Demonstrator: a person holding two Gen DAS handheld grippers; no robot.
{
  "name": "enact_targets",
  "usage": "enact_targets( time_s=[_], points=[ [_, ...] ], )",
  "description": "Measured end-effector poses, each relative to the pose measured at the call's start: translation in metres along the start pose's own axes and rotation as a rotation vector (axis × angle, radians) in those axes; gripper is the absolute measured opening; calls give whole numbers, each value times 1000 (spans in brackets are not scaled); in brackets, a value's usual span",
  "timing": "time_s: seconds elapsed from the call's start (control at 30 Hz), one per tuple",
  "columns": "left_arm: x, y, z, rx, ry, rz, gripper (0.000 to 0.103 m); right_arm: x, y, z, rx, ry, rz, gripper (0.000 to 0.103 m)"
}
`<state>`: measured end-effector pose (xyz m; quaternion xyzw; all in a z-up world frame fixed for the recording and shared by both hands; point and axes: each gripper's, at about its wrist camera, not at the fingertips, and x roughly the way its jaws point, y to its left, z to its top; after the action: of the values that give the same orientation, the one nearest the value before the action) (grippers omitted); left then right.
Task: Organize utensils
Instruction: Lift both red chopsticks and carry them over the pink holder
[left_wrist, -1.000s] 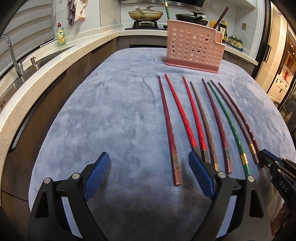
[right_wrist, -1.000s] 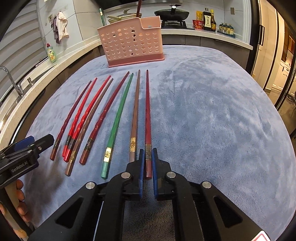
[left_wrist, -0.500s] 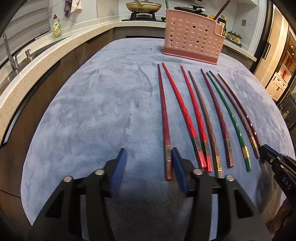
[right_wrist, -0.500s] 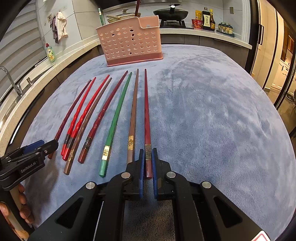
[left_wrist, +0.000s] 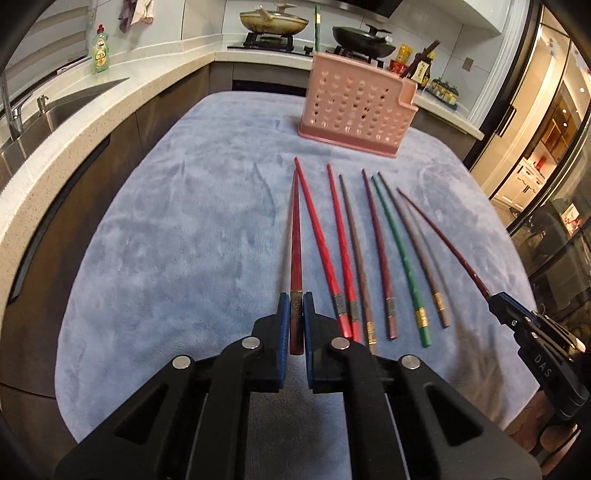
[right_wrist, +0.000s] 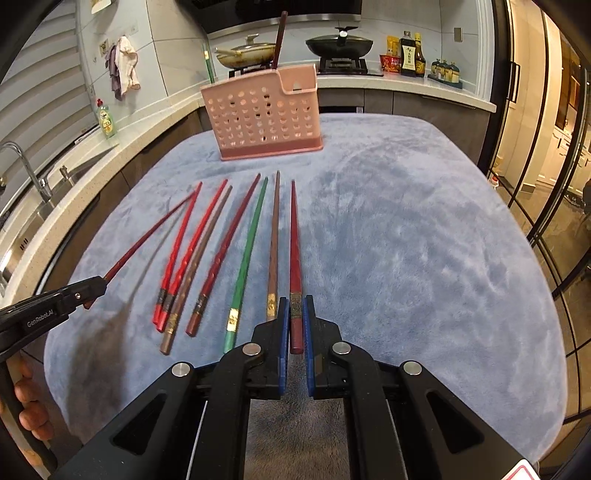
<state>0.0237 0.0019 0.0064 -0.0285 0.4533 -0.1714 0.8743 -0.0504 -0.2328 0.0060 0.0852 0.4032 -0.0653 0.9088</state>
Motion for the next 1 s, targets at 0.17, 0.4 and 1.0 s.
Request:
enact_targets(
  time_s=[0.17,0.4,1.0],
  points=[
    [-28,-2,24,-3,-41,-10,7,-27,-2,28,24,-45,6,7],
    [-60,-5,66,-2,-103,-11,7,-58,-8,77,57,-126,20,7],
    [-87,-12,188,-17,-250,-20,7,-97,-5,183,72,-321,60,7]
  ],
)
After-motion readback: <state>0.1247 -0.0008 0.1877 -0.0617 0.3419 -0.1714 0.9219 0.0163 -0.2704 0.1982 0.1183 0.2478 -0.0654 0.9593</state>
